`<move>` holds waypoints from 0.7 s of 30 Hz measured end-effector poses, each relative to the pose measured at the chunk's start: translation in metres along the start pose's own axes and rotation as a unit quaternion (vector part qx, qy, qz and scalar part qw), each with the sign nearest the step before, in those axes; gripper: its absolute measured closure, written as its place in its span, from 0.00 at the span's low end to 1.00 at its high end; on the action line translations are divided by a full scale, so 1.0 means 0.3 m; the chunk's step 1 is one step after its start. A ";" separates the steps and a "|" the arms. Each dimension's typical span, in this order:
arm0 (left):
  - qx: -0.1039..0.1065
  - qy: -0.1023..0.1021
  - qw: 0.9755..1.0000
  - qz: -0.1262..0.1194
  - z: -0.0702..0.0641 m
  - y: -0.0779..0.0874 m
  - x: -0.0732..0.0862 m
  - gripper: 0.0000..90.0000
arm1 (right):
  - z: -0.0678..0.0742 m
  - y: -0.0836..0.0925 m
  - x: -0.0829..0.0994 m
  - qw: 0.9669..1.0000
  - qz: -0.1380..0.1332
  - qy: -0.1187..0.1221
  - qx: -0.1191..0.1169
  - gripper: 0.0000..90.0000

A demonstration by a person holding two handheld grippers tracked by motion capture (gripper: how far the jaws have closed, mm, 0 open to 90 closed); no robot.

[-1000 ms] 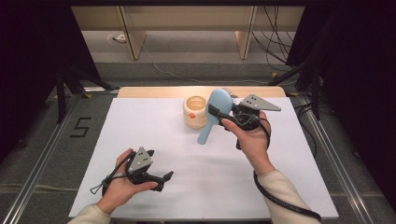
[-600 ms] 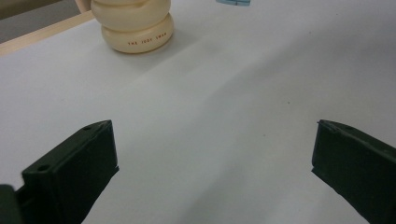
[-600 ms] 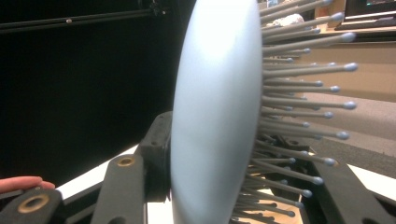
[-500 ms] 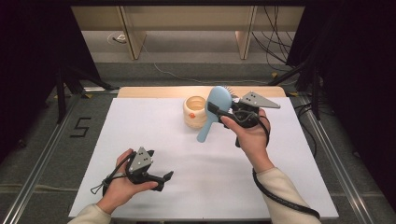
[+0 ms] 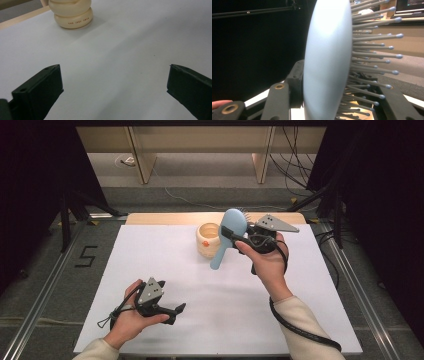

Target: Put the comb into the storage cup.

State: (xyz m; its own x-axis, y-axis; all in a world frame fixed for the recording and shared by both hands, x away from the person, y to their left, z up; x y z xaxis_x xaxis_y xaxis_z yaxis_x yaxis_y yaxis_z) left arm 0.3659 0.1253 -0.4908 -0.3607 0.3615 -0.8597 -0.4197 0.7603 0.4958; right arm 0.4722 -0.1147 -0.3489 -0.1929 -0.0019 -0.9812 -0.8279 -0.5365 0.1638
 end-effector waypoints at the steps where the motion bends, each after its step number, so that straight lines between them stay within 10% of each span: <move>1: 0.000 0.000 1.000 0.000 0.000 0.000 0.000 0.00 | -0.001 -0.001 -0.001 1.000 0.000 0.000 0.001 0.58; 21: 0.001 0.002 1.000 0.001 0.002 -0.004 0.001 0.00 | -0.012 -0.014 -0.025 1.000 -0.002 -0.005 0.006 0.58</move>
Point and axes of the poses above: each handheld gripper's, and its own axes: y roughly backward along the jaws, x roughly out of its underside, z roughly to its left, the point moved 6 cm from there along -y, roughly forward along the jaws, and after that the axes turned 14 degrees about x, right-handed, at the moved point
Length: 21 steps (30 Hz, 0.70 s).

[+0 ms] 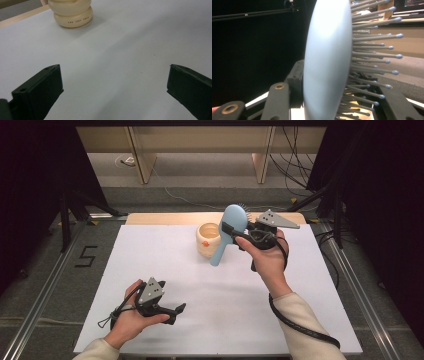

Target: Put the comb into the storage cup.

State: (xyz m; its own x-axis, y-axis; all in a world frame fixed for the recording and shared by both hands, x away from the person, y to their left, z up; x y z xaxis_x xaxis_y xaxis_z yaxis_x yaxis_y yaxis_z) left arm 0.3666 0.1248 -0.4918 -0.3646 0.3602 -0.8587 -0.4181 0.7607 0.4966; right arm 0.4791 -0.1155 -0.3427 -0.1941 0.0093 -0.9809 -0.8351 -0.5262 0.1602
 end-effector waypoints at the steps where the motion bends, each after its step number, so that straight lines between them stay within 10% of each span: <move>1: 0.000 0.000 1.000 0.000 -0.001 0.000 0.000 0.00 | 0.000 0.000 0.000 1.000 0.000 0.000 0.000 0.58; 21: 0.001 0.000 1.000 0.000 -0.002 -0.003 0.000 0.00 | -0.006 -0.032 -0.019 1.000 0.002 -0.003 0.007 0.58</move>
Point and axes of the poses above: each handheld gripper's, and its own axes: y roughly backward along the jaws, x roughly out of its underside, z roughly to its left, the point moved 6 cm from there along -y, roughly forward along the jaws, and after that the axes turned 14 degrees about x, right-handed, at the moved point
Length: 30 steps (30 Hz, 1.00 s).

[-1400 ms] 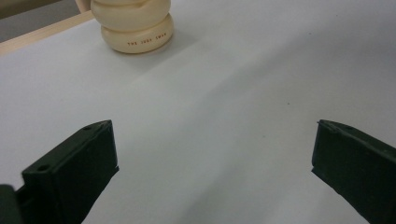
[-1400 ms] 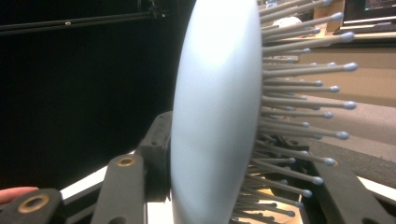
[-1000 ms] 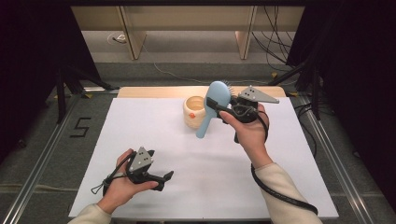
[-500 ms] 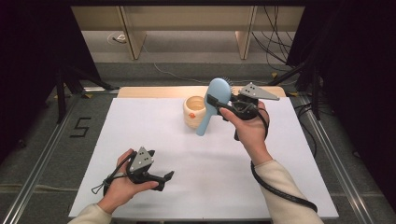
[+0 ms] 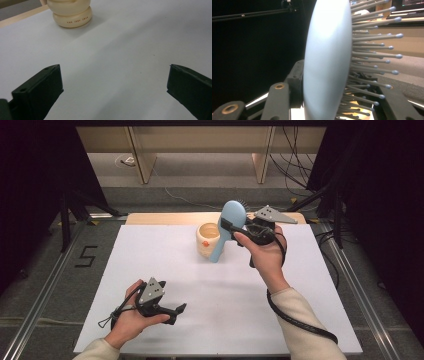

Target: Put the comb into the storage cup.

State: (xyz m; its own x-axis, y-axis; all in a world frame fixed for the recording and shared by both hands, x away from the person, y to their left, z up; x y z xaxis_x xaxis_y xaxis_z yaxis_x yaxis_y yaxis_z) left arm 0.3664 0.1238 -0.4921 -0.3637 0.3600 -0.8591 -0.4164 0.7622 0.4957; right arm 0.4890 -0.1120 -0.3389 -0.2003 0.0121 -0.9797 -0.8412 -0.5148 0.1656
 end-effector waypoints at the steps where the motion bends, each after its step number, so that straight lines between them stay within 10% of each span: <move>1: 0.000 -0.001 1.000 0.000 0.000 0.000 0.000 0.00 | 0.000 -0.002 0.000 1.000 0.000 0.000 0.000 0.58; 30: 0.002 0.000 1.000 0.003 0.000 -0.002 0.004 0.00 | -0.007 -0.043 -0.027 1.000 0.004 -0.009 0.007 0.58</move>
Point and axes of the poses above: each handheld gripper's, and its own axes: y roughly backward along the jaws, x roughly out of its underside, z roughly to its left, the point moved 6 cm from there along -y, roughly forward along the jaws, and after that the axes turned 14 degrees about x, right-handed, at the moved point
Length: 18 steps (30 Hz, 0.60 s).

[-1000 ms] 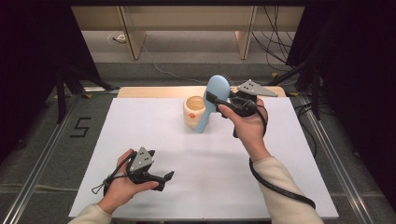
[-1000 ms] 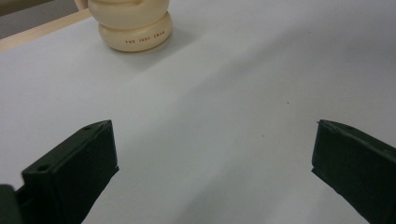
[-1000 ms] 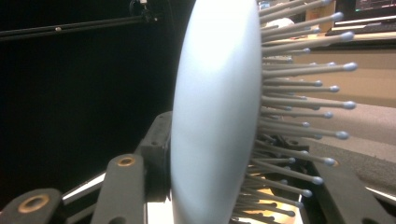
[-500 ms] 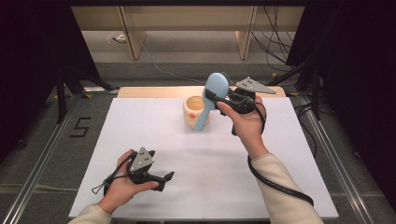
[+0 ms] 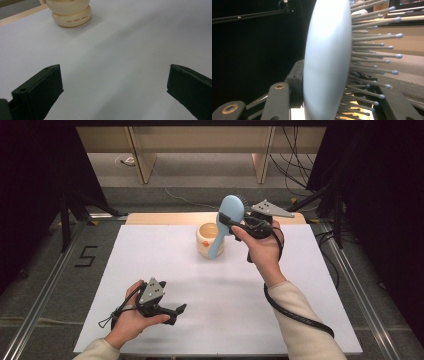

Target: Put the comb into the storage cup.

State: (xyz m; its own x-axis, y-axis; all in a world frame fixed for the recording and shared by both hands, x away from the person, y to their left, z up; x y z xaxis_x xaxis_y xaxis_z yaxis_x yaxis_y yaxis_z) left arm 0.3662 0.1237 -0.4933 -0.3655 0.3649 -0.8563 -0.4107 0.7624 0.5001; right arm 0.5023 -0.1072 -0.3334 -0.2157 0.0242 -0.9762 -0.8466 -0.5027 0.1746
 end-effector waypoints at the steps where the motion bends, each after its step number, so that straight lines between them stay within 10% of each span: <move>1: 0.000 0.000 1.000 0.000 0.000 0.000 0.000 0.00 | -0.001 -0.002 -0.004 1.000 -0.001 0.001 0.000 0.58; 18: 0.002 0.002 1.000 0.000 -0.002 -0.002 0.000 0.00 | -0.008 -0.024 -0.019 1.000 0.002 -0.001 0.006 0.58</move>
State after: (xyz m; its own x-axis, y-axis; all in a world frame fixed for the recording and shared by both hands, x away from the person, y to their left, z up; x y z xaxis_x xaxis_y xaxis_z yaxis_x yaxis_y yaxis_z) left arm 0.3660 0.1230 -0.4936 -0.3686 0.3624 -0.8560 -0.4078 0.7645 0.4993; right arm 0.5108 -0.1057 -0.3293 -0.2193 0.0246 -0.9754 -0.8521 -0.4918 0.1792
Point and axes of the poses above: each handheld gripper's, and its own axes: y roughly backward along the jaws, x roughly out of its underside, z roughly to its left, the point moved 6 cm from there along -y, roughly forward along the jaws, and after that the axes turned 14 degrees about x, right-handed, at the moved point
